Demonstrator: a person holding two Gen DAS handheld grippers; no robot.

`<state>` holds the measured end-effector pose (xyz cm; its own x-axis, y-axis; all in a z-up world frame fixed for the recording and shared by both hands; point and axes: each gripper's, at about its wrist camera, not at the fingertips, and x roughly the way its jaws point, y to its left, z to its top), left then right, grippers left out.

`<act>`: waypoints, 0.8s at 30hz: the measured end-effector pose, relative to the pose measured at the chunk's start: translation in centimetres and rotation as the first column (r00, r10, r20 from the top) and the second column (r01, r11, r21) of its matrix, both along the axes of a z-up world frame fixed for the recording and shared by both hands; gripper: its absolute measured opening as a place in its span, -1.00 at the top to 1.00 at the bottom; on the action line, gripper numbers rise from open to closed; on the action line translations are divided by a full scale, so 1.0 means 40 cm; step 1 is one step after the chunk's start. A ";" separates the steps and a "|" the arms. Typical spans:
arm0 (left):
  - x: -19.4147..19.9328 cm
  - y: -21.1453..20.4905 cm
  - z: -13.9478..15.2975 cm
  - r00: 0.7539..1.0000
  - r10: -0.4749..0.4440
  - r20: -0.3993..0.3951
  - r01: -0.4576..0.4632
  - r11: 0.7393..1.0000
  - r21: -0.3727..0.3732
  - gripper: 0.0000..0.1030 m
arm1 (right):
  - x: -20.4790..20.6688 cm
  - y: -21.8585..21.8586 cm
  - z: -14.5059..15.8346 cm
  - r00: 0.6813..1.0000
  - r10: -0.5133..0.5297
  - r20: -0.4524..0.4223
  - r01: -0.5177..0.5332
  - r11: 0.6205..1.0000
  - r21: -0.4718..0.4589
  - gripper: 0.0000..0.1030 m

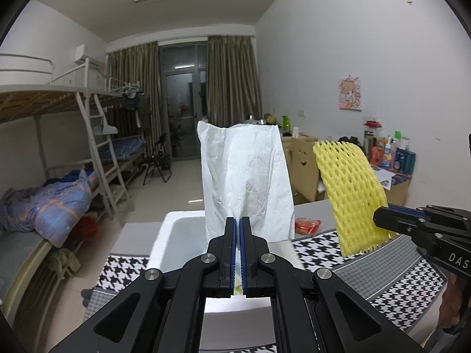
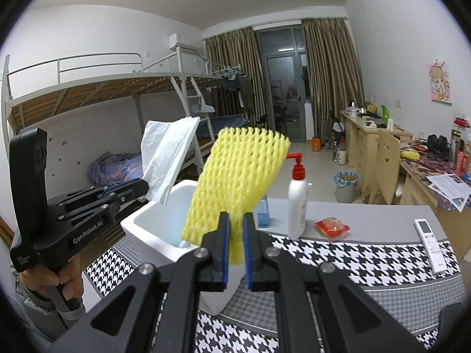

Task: Organize soft objects
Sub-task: 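Carry the cloth and sponge with both tools over the foam box, then open the left tool to drop the cloth into the box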

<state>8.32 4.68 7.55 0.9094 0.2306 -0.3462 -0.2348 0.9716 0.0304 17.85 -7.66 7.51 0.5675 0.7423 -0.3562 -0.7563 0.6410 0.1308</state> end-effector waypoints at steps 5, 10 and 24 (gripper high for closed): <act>0.006 0.019 -0.014 1.000 0.021 -0.018 -0.021 1.000 -0.009 0.95 | -0.002 0.029 -0.001 1.000 0.019 -0.006 -0.019 1.000 -0.012 0.78; 0.019 0.042 -0.031 0.999 0.031 -0.040 -0.033 0.999 -0.028 0.94 | 0.000 0.052 -0.005 1.000 0.023 -0.015 -0.023 0.999 -0.026 0.78; 0.004 0.091 -0.050 0.996 0.079 -0.031 -0.080 0.996 -0.041 -0.63 | 0.010 0.103 -0.005 0.999 0.007 -0.033 -0.009 0.999 -0.050 0.78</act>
